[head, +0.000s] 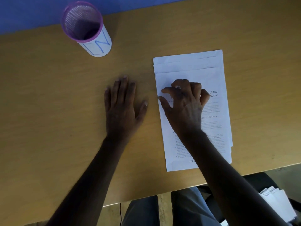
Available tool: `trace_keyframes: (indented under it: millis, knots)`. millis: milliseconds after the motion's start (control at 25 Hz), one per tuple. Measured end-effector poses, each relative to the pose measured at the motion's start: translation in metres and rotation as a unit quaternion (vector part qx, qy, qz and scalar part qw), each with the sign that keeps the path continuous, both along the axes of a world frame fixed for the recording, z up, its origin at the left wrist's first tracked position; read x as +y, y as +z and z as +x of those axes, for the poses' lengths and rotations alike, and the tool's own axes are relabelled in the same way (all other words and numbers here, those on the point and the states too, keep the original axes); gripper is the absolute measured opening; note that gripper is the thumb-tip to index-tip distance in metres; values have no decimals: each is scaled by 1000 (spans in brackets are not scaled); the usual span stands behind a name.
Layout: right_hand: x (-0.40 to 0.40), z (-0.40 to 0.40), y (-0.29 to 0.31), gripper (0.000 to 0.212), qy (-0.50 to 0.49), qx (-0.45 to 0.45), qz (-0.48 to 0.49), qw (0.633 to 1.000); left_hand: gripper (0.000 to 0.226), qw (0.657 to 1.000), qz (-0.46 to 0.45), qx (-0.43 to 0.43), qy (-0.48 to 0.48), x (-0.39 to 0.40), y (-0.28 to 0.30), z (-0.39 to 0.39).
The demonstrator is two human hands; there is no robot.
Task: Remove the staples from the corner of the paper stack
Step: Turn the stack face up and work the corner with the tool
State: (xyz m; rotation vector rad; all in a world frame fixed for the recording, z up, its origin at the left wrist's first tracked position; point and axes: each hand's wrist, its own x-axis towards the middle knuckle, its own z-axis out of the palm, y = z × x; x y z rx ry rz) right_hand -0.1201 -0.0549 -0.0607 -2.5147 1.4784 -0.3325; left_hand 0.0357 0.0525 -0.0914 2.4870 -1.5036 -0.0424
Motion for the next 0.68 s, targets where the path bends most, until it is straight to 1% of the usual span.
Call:
trace_keyframes:
  millis: [200, 440, 600, 680]
  knots:
    - [-2, 7, 1, 12, -3, 8, -29, 1000, 63, 1000, -17, -4, 0, 1, -2, 1]
    - [-2, 11, 2, 16, 18, 32, -89, 995, 63, 1000, -27, -7, 2, 1, -5, 1]
    - [-5, 13, -1, 17, 33, 60, -97, 993, 63, 999, -31, -9, 1, 1, -8, 1]
    - [-6, 13, -2, 16, 39, 56, -93, 993, 63, 1000, -28, -9, 0, 0, -8, 1]
